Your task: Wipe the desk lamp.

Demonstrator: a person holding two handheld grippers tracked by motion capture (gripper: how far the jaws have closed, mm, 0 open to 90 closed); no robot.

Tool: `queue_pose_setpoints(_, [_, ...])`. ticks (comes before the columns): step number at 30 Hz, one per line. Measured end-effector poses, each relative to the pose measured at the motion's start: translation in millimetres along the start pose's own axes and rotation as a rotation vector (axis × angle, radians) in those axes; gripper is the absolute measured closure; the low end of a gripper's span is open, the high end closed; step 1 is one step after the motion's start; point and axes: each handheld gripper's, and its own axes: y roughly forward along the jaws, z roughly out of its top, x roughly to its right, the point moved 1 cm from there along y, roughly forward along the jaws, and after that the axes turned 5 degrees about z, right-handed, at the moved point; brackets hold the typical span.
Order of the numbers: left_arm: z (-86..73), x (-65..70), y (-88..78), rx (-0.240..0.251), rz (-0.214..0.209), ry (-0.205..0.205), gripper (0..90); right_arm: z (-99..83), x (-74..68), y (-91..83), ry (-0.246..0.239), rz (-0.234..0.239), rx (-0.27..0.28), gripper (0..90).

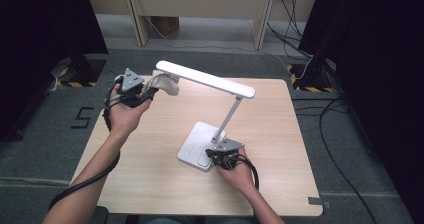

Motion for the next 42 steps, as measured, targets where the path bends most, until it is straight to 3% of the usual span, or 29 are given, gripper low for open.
queue_pose_setpoints(6, [11.7,13.5,4.5,0.025,-0.012,0.005,81.2,-0.1,-0.3,-0.2,0.0,-0.002,-0.002,90.0])
queue_pose_setpoints(19, [22.0,18.0,0.1,0.077,-0.018,-0.025,81.2,-0.1,0.0,-0.1,0.0,0.0,-0.002,90.0])
queue_pose_setpoints(28, [27.0,23.5,-1.1,0.083,-0.018,-0.001,81.2,-0.1,0.2,0.1,-0.001,0.003,0.001,90.0])
queue_pose_setpoints(31, [28.9,24.2,-1.1,0.096,-0.008,0.029,81.2,-0.1,0.2,0.1,-0.003,0.001,0.001,90.0])
queue_pose_setpoints(42, [31.2,32.0,-4.0,0.087,-0.01,0.044,81.2,-0.1,0.4,0.1,-0.003,0.003,0.001,90.0])
